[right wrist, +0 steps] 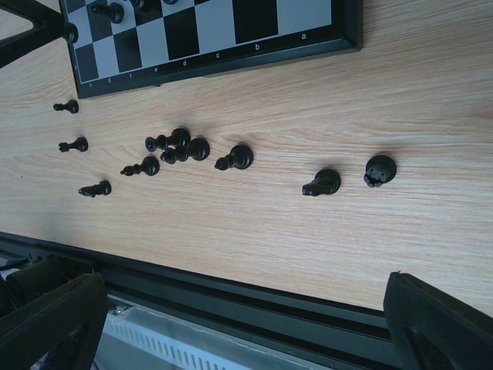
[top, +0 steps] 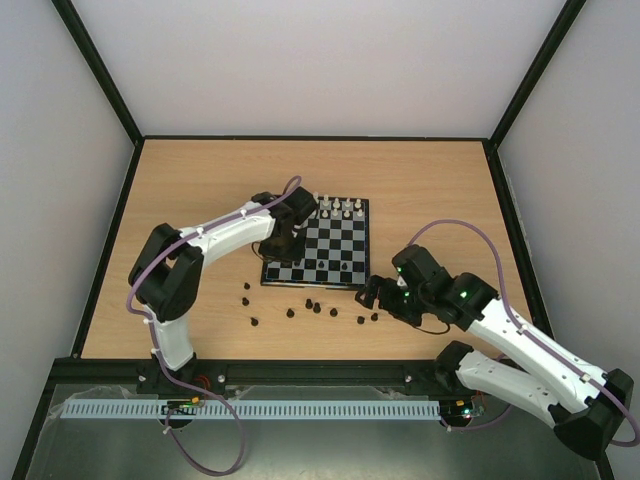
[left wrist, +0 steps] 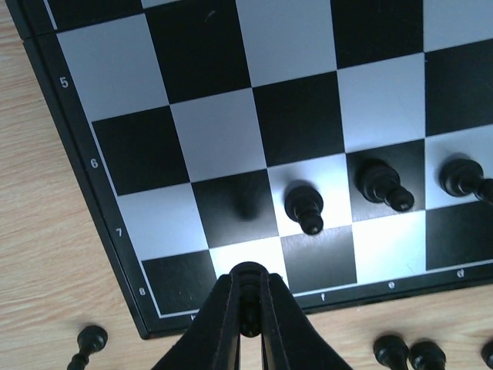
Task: Set up the chess pieces on the board
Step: Place the chess piece on the chessboard.
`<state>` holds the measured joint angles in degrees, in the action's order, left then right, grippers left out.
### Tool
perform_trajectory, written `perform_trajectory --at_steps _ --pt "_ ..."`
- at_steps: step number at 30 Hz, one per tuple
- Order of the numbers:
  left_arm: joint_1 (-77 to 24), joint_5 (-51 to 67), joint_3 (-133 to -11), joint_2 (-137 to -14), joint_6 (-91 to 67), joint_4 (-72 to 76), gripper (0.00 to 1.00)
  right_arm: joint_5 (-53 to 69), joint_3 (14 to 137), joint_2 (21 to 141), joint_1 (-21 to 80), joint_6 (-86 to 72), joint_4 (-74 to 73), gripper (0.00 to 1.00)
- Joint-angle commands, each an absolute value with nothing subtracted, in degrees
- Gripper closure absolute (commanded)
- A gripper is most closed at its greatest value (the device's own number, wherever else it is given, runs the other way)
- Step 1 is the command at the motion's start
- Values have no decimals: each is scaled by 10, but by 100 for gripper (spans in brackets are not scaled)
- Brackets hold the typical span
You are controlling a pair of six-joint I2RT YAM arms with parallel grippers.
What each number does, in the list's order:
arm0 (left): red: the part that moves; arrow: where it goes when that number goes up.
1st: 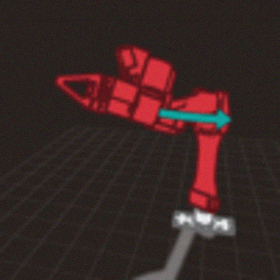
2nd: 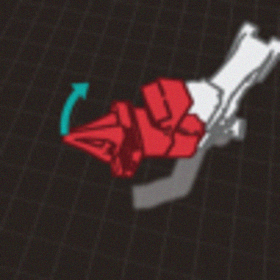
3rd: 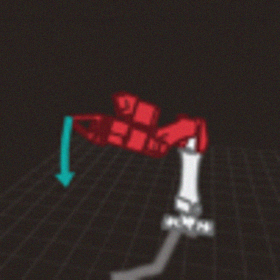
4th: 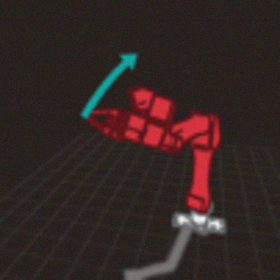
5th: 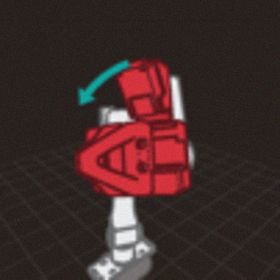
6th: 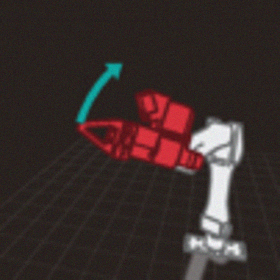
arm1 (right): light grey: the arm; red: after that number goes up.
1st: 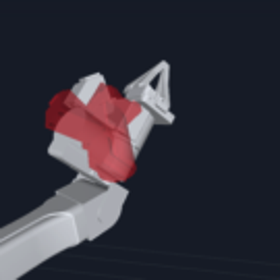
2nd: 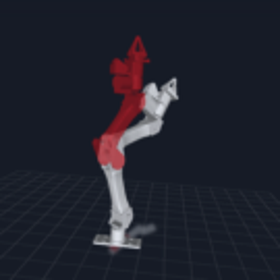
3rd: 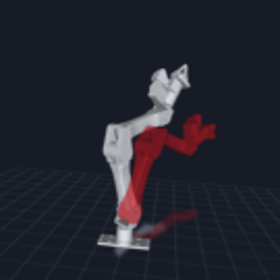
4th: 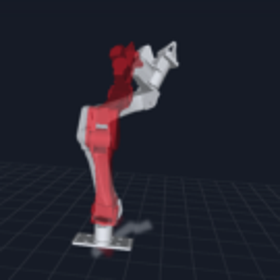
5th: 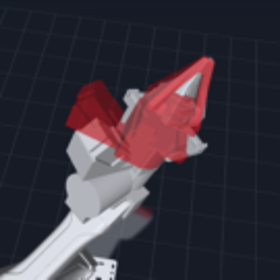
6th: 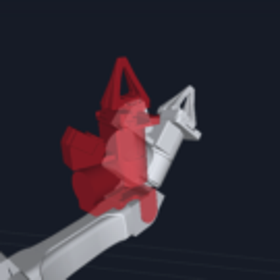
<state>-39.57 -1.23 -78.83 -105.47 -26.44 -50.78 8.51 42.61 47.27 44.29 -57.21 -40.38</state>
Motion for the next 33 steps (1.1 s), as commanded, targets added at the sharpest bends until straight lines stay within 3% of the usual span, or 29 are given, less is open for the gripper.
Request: perform_trajectory --at_steps 1,27,33 --pt "-397 -28 -795 -1075 -268 -498 94 79 422 460 446 -584 -441 1" --pt "-394 -42 -805 -1117 -261 -477 93 80 408 458 446 -589 -435 1" --pt "-393 -46 -806 -1111 -262 -480 87 82 405 460 446 -589 -429 1"
